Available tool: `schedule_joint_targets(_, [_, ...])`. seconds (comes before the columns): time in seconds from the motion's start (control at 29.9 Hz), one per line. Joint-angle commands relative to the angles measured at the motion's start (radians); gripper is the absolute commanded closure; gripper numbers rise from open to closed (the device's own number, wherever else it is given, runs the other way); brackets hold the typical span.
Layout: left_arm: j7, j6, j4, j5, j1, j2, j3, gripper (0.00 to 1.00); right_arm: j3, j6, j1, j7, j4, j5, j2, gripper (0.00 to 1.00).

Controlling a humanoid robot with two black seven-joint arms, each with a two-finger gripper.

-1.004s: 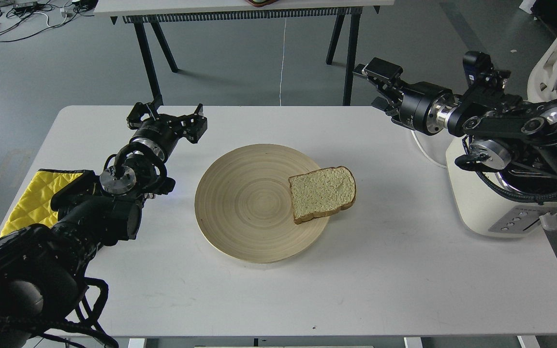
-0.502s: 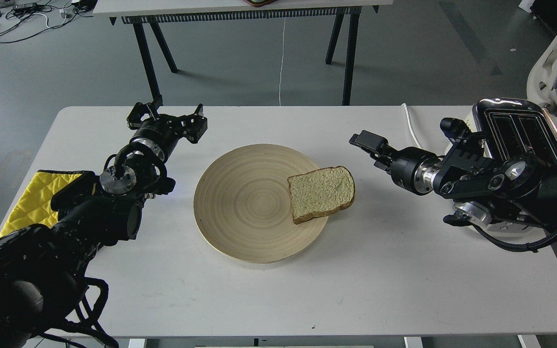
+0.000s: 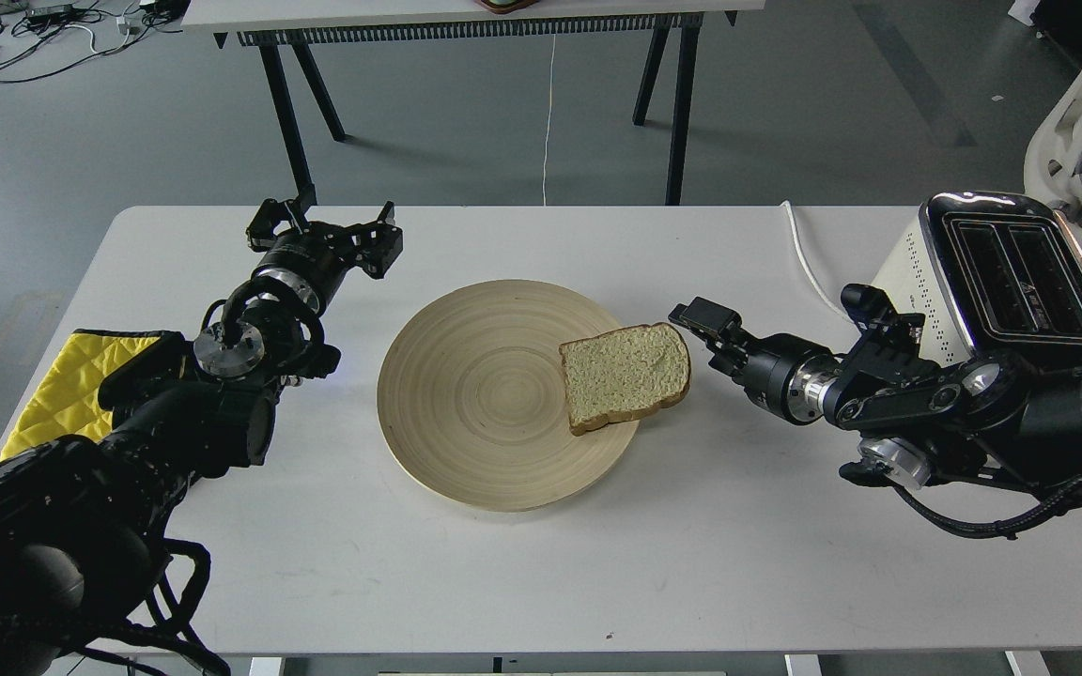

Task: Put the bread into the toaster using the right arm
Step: 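Move the open right gripper to the edge of the bread slice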

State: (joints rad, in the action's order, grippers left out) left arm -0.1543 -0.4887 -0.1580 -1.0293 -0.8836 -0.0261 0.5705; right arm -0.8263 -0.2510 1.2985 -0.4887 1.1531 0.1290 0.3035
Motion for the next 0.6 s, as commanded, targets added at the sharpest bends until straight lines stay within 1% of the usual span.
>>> schedule_joint_targets(0.0, [0.001, 0.000, 0.000, 0.000, 0.000, 0.000, -0.001, 0.00, 0.004, -0.002, -0.005, 0.000, 0.000, -0.002, -0.009, 0.33])
schedule_joint_targets(0.1, [-0.001, 0.000, 0.000, 0.000, 0.000, 0.000, 0.000, 0.00, 0.003, 0.001, -0.007, 0.000, 0.002, -0.002, -0.009, 0.39])
schedule_joint_targets(0.4, [0.001, 0.000, 0.000, 0.000, 0.000, 0.000, 0.000, 0.00, 0.001, 0.001, -0.018, 0.000, 0.002, -0.008, -0.011, 0.42])
schedule_joint_targets(0.57, [-0.001, 0.000, 0.000, 0.000, 0.000, 0.000, -0.001, 0.00, 0.001, 0.001, -0.024, 0.000, 0.002, -0.008, -0.017, 0.46])
